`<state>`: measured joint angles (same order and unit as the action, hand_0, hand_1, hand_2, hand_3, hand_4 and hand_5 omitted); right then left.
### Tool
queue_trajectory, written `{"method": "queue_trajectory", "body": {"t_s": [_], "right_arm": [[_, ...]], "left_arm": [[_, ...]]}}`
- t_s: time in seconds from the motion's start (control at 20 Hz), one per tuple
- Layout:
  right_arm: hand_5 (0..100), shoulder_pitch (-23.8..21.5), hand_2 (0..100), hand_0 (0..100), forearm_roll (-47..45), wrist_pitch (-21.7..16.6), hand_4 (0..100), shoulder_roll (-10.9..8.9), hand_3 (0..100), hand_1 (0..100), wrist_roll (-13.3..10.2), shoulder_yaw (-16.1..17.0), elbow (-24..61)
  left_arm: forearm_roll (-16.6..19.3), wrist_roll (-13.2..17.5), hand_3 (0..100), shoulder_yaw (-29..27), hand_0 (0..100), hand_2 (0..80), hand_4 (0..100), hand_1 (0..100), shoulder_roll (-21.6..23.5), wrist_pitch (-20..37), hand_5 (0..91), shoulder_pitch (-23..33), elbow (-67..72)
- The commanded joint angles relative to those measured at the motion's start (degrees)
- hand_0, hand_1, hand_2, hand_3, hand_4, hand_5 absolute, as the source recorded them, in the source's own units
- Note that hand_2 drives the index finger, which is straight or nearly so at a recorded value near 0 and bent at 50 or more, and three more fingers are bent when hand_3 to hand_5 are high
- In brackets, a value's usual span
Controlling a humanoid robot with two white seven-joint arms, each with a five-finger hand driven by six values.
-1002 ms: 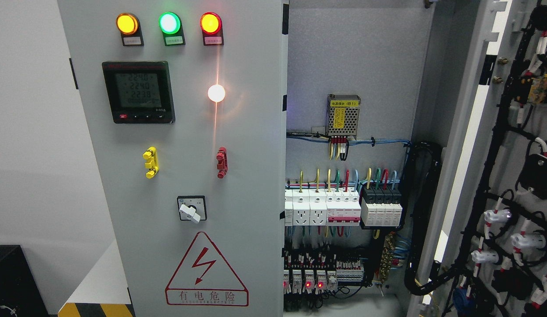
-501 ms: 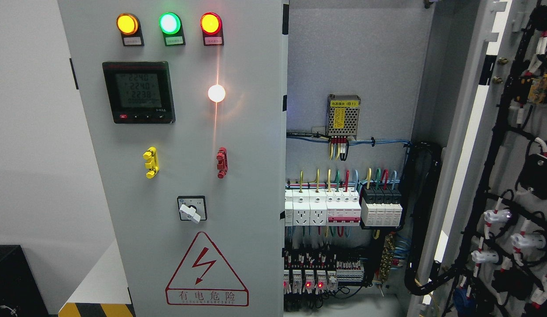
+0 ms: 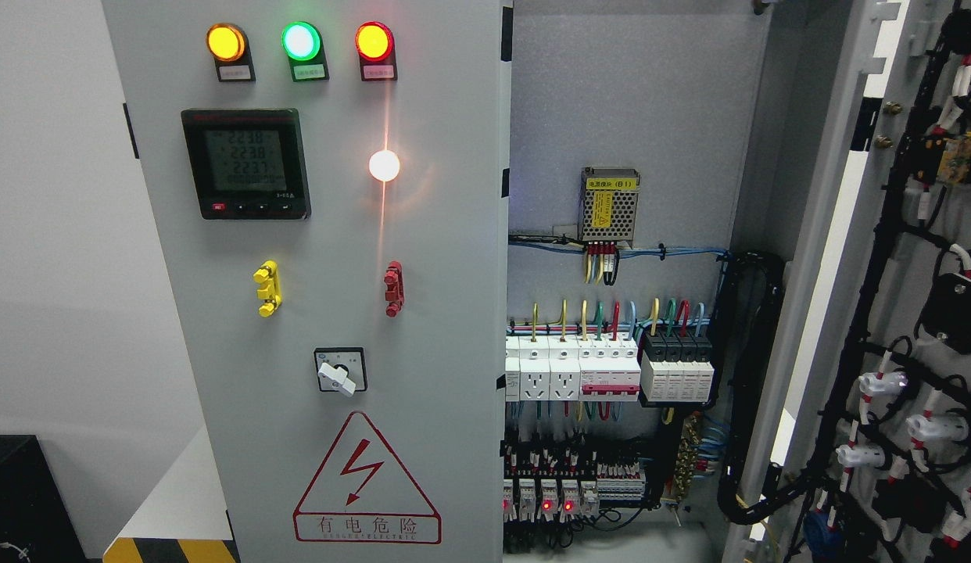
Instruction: Open door with both hands
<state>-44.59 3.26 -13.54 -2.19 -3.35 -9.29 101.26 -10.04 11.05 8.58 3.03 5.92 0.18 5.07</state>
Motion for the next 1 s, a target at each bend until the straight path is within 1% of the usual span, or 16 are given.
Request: {"method": "queue_trajectory", "body": {"t_s": [0.0,0.15,0.2,0.3,0.45,0.65,0.7,0.8,0.95], "right_arm": [[0,3.8,0,0,0.0,-3.1,0,-3.43,0,0,0.0,-5.8,18.4],[0,7.7,0,0,0.0,-3.2,0,-4.57,0,0,0.0,-6.8,18.4],[0,8.7,0,0,0.0,-3.2,0,-4.66,0,0,0.0,-7.3,18.3],[0,11.1,0,0,0.0,-3.2,0,-4.66,0,0,-0.1,-8.5,18.3],[0,16.6,0,0,0.0,-2.9,0,-3.78,0,0,-0.4,-10.7,17.5],[0,23.0,0,0,-0.1,-2.2,0,-3.70,0,0,-0.4,-11.5,17.0],[0,24.5,0,0,-0.1,-1.2,0,-3.61,0,0,-0.5,-11.5,16.8],[0,27.4,0,0,-0.6,1.4,0,-2.38,0,0,-0.5,-11.2,16.3],[0,31.6,0,0,-2.8,6.0,0,-1.41,0,0,-0.5,-10.6,16.3]], "left_arm": [[0.0,0.0,0,-0.2,0,0.0,0,0,-0.4,-0.1,0.0,1.0,-0.1],[0.0,0.0,0,-0.2,0,0.0,0,0,-0.4,-0.1,0.0,0.8,-0.1],[0.0,0.0,0,-0.2,0,0.0,0,0,-0.4,-0.2,0.0,0.7,-0.1],[0.0,-0.1,0,-0.2,0,0.0,0,0,-0.4,-0.1,0.0,0.6,-0.1],[0.0,-0.3,0,-0.2,0,0.0,0,0,-0.4,-0.1,0.0,0.6,-0.1],[0.0,-0.4,0,-0.1,0,0.0,0,0,-0.4,-0.1,0.0,0.6,-0.1],[0.0,-0.4,0,-0.1,0,0.0,0,0,-0.4,-0.1,0.0,0.6,-0.1],[0.0,-0.4,0,-0.1,0,0.0,0,0,-0.3,-0.1,0.0,0.7,-0.1],[0.0,-0.5,0,-0.1,0,0.0,0,0,-0.3,0.0,0.0,0.8,-0.1]]}}
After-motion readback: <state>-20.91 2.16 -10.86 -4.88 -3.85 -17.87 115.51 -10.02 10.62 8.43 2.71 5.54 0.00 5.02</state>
